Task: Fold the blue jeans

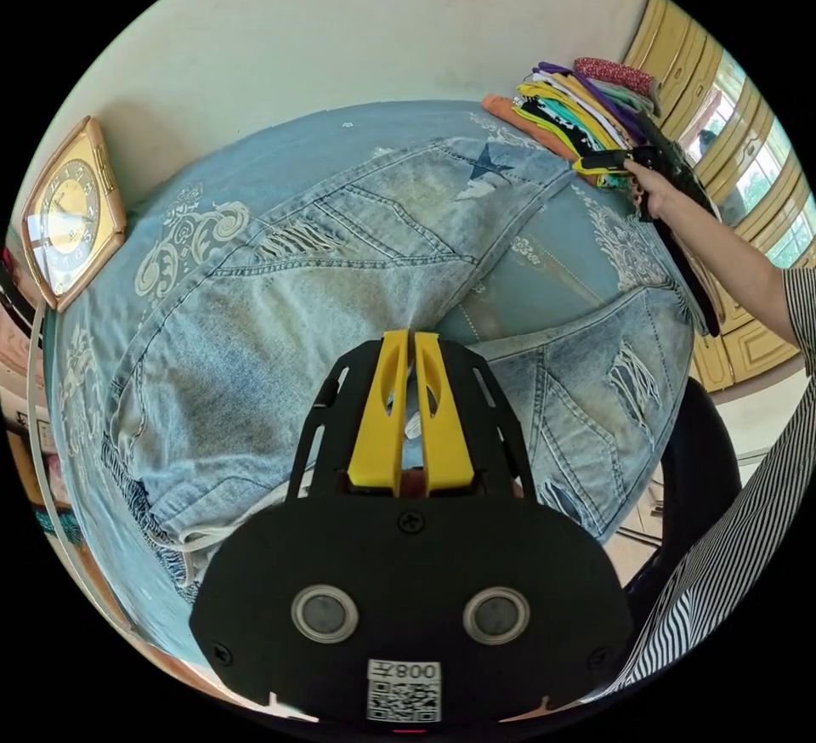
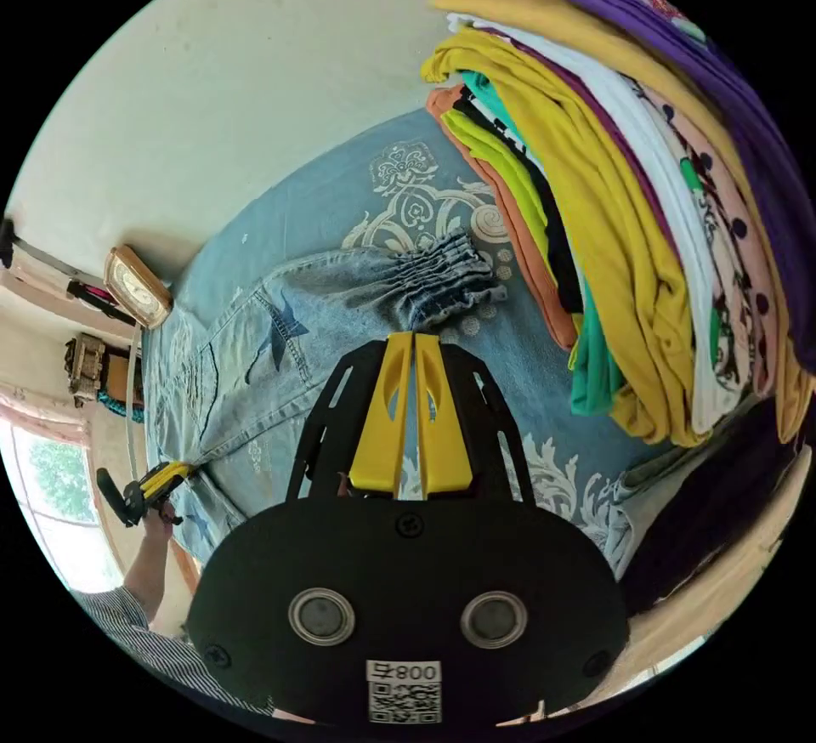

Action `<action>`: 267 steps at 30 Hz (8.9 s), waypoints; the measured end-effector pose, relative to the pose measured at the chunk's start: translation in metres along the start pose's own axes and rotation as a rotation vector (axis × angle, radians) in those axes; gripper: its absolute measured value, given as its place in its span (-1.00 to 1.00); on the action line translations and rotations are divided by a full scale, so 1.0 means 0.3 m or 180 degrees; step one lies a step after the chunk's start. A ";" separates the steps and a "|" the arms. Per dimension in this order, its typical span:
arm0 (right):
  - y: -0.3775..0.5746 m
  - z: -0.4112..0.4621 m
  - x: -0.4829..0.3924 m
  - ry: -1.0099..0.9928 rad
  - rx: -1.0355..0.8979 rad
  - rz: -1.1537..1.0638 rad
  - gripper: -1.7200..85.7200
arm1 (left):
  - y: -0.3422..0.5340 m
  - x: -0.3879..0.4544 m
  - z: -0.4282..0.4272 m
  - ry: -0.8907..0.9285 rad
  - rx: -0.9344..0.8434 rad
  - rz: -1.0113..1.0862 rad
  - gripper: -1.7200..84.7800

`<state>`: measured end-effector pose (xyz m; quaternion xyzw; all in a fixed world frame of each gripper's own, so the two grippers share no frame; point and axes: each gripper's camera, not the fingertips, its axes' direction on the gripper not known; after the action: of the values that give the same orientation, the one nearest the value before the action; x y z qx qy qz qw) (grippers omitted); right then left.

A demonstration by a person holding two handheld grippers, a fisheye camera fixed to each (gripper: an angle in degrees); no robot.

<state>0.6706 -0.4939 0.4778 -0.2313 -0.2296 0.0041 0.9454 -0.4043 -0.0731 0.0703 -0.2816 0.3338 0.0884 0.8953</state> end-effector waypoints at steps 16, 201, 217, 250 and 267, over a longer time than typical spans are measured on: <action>-0.032 0.068 -0.464 0.0131 0.0135 -0.0749 -0.88 | 0.336 -0.534 -0.441 -0.0603 0.0515 -0.1771 -0.74; 0.327 0.897 -1.649 -0.1209 -0.1294 -0.2490 -0.96 | -0.015 -0.415 0.014 0.0419 -0.0046 -0.0504 -0.94; 0.409 0.787 -1.768 -0.0617 -0.0964 -0.2779 -0.96 | 0.038 -0.460 -0.038 0.0350 0.0062 -0.0648 -0.95; 0.286 0.626 -2.024 -0.0719 -0.0570 -0.2865 -0.96 | 0.296 -0.999 -0.583 0.0006 0.0698 -0.1459 -0.88; -0.027 0.563 -2.131 -0.0707 -0.0258 -0.2768 -0.96 | 0.021 -1.219 -0.718 -0.0505 0.0266 -0.1138 -0.81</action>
<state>0.0243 -0.5005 0.3383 -0.1484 -0.4056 -0.3777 0.8190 -0.8029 -0.1782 0.1711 -0.2911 0.2103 -0.0640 0.9311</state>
